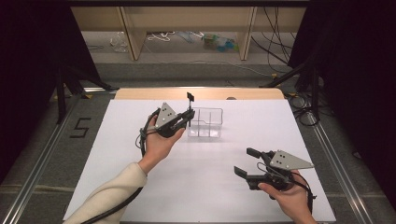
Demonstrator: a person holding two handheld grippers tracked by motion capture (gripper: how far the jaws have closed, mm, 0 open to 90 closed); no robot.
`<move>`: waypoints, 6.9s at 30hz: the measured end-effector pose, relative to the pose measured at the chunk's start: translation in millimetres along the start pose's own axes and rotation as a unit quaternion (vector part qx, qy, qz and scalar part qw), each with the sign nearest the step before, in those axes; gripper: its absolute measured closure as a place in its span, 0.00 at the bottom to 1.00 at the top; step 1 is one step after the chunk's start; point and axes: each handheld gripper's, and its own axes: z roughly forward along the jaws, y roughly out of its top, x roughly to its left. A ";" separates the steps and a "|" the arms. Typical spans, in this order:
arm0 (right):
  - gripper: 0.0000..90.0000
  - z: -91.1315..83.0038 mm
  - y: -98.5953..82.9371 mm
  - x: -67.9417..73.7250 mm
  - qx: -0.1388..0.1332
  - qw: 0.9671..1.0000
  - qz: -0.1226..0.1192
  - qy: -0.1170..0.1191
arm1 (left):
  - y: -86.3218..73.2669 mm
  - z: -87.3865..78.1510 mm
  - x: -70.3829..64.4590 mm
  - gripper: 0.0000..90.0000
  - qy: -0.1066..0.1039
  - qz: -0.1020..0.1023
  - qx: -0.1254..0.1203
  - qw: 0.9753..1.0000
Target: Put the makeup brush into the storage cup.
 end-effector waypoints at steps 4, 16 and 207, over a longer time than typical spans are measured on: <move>0.24 0.5 -0.1 0.4 -0.002 1.000 0.001 0.001 | 0.4 0.8 0.5 0.95 0.000 -0.001 -0.001 1.000; 0.24 0.2 -0.2 -0.3 0.002 1.000 -0.001 -0.002 | 2.9 3.2 2.4 0.95 -0.001 -0.004 -0.004 1.000; 0.24 2.0 -3.2 -1.7 0.013 1.000 0.002 0.006 | 1.1 43.3 20.0 0.95 0.002 0.000 -0.006 1.000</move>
